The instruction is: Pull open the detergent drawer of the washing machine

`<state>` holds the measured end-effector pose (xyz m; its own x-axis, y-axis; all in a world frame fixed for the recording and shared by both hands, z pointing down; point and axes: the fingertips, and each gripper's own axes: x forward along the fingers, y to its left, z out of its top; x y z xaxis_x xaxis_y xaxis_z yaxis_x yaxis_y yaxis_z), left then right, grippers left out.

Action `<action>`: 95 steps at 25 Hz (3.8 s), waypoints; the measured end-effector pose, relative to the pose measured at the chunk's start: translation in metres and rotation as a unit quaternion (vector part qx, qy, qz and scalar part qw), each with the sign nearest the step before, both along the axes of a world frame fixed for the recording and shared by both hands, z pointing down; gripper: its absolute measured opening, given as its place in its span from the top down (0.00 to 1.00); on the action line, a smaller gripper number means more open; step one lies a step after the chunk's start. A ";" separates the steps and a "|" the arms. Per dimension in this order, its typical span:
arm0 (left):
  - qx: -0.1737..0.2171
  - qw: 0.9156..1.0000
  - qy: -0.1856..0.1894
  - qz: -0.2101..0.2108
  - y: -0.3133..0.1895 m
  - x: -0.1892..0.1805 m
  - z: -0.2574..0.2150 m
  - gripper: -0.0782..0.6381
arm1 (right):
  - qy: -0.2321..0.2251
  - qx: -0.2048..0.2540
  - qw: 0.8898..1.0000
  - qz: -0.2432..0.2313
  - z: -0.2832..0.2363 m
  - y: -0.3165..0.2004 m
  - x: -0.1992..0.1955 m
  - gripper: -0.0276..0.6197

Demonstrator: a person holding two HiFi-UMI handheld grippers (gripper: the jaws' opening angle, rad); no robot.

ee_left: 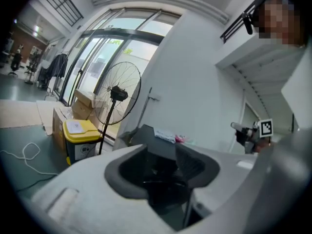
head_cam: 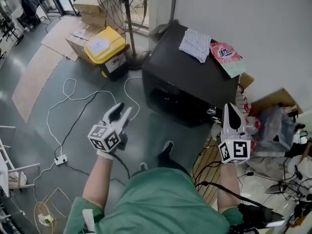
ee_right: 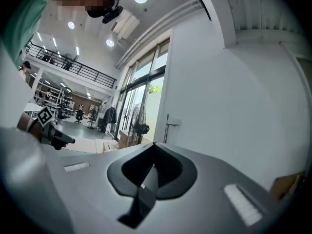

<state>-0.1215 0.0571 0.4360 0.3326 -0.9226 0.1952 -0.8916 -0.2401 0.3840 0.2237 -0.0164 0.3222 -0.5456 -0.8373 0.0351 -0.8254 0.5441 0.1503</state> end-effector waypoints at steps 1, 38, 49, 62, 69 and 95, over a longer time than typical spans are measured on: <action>-0.006 1.000 0.009 0.001 -0.011 0.003 0.007 0.63 | -0.003 -0.002 1.000 -0.005 0.001 -0.014 0.002 0.96; -0.162 0.938 0.237 0.194 -0.232 0.053 0.233 0.40 | 0.059 -0.104 0.992 0.046 0.078 -0.086 -0.017 0.96; -0.147 0.912 0.311 0.226 -0.256 0.054 0.246 0.34 | 0.067 -0.130 0.988 0.041 0.097 -0.079 -0.034 0.96; -0.114 0.871 0.428 0.212 -0.267 0.047 0.242 0.27 | 0.092 -0.157 0.983 0.005 0.113 -0.059 -0.059 0.96; -0.092 0.843 0.504 0.163 -0.270 0.037 0.235 0.32 | 0.089 -0.165 0.982 -0.008 0.122 -0.051 -0.078 0.96; -0.110 0.852 0.497 0.121 -0.245 0.034 0.255 0.42 | 0.087 -0.182 0.979 -0.012 0.130 -0.041 -0.057 0.96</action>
<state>-0.0879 -0.1884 0.6909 0.6105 -0.7805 -0.1347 -0.0345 -0.1961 0.9800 0.1668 -0.0574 0.4524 -0.5234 -0.7392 0.4238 -0.7912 0.6062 0.0804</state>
